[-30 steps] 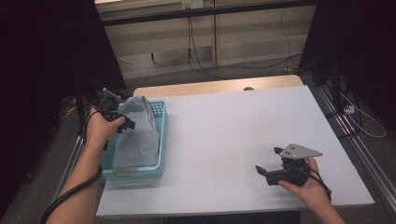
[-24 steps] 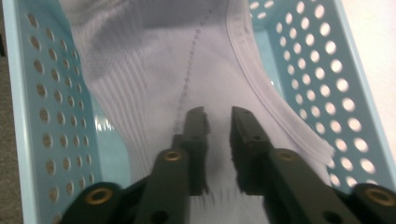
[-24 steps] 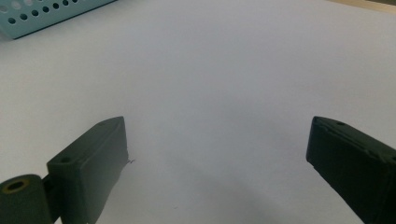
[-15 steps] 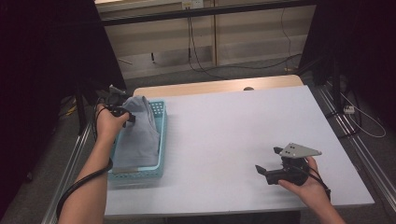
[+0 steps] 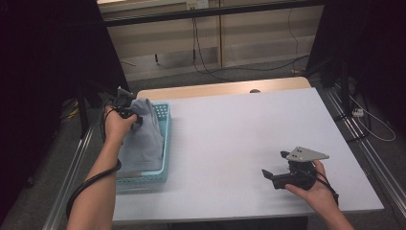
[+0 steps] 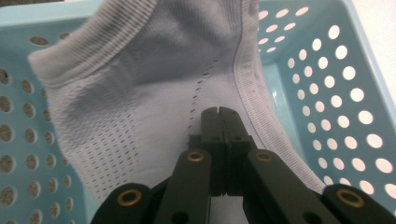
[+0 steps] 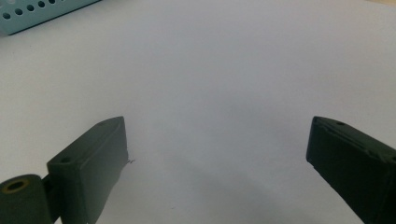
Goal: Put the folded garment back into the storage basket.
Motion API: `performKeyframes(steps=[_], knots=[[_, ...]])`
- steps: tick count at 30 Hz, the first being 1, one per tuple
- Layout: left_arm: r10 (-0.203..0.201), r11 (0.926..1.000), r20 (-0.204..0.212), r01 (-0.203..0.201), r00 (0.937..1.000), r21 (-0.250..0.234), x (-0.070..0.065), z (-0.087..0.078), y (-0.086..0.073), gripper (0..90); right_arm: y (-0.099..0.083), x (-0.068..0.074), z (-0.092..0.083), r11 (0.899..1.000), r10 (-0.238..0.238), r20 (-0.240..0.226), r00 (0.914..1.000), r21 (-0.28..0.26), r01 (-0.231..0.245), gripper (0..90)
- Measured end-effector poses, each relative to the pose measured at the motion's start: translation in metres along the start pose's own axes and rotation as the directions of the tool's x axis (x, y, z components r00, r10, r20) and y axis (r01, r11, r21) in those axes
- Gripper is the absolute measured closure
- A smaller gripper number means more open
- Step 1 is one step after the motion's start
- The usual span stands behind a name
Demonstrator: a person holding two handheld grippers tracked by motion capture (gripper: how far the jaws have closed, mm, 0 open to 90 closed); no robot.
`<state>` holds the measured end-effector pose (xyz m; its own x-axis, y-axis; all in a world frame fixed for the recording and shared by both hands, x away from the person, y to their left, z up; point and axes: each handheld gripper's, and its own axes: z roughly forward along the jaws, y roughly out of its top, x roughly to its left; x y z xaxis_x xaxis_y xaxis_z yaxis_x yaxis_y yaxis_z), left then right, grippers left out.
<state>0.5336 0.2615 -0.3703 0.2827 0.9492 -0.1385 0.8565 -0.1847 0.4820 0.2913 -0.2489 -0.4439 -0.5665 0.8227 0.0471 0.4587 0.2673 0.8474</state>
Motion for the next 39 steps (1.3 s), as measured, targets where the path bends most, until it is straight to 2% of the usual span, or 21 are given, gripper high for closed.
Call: performKeyframes(steps=[10, 16, 39], knots=[[0.004, 1.0, 0.006, -0.004, 1.0, 0.004, 0.001, 0.01, -0.004, 90.0, 0.0, 0.0, 0.0, 1.0, -0.001, 0.0, 1.0, 0.0, 0.001, 5.3], [-0.01, 0.9999, 0.009, 0.01, 0.9999, -0.006, 0.0, 0.016, -0.007, 90.0, 0.0, 0.0, 0.0, 1.0, 0.0, 0.0, 1.0, 0.002, 0.0, 5.3], [-0.009, 1.0, 0.006, 0.009, 0.9999, -0.002, -0.001, 0.028, -0.012, 90.0, 0.0, 0.0, 0.0, 1.0, -0.003, 0.0, 1.0, 0.002, 0.003, 5.3]])
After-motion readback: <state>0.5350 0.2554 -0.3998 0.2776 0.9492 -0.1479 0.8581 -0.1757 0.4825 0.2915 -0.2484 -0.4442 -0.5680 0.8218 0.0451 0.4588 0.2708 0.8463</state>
